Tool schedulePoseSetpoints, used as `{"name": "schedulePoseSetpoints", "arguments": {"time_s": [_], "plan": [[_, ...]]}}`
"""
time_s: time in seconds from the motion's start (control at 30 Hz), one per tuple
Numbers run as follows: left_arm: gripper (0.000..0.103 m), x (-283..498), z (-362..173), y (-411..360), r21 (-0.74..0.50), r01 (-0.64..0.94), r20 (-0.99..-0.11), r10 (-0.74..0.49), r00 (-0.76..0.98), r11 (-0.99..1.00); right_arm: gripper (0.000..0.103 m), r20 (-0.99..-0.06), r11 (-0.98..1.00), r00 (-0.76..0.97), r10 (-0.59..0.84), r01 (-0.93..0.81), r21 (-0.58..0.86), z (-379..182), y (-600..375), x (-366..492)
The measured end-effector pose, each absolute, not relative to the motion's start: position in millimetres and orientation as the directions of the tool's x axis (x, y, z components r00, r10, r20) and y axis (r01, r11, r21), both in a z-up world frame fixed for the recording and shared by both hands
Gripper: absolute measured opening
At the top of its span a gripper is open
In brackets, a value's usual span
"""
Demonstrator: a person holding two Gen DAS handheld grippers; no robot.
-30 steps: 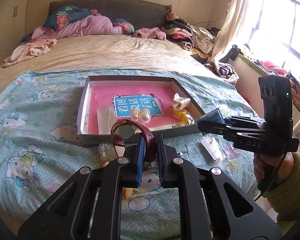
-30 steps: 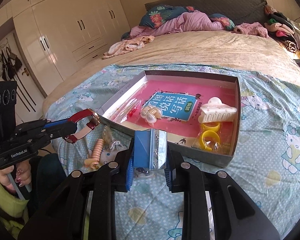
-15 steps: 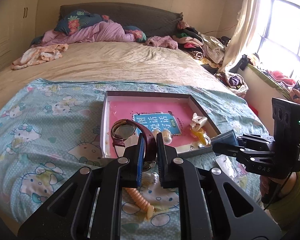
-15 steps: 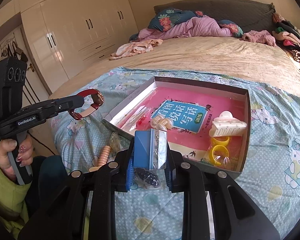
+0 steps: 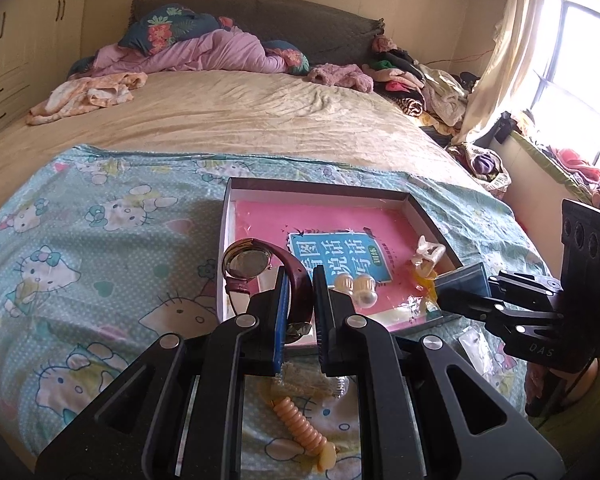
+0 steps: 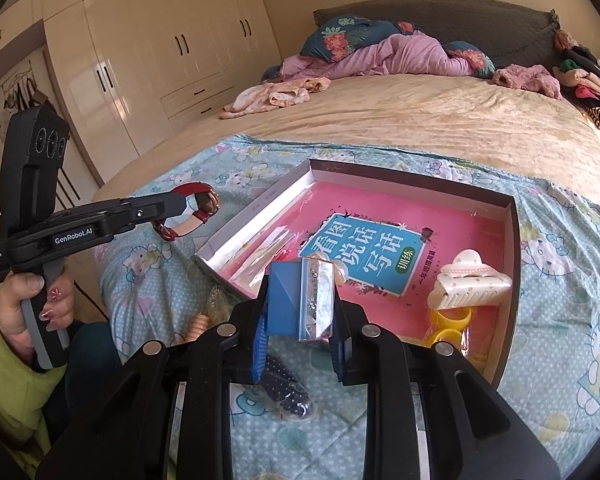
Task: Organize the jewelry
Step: 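Carry the watch and blue box over the pink box with both tools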
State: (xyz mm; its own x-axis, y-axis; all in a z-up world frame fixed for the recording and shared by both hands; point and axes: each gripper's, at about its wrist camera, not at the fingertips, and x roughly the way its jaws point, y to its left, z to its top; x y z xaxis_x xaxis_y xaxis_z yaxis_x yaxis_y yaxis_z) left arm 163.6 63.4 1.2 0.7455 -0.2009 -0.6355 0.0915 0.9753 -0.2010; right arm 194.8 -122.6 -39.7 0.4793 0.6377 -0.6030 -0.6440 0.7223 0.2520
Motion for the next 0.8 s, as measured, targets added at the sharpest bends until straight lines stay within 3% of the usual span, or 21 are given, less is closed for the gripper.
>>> {"name": "schedulePoseSetpoints", "arguments": {"time_s": [0.8], "plan": [[0.006, 226.3, -30.6, 51.1, -0.216, 0.1, -0.676, -0.223, 0.703, 0.971, 0.024, -0.641, 0.777, 0.496, 0.586, -0.569, 0.271, -65.9, -133.3, 250.0]]}}
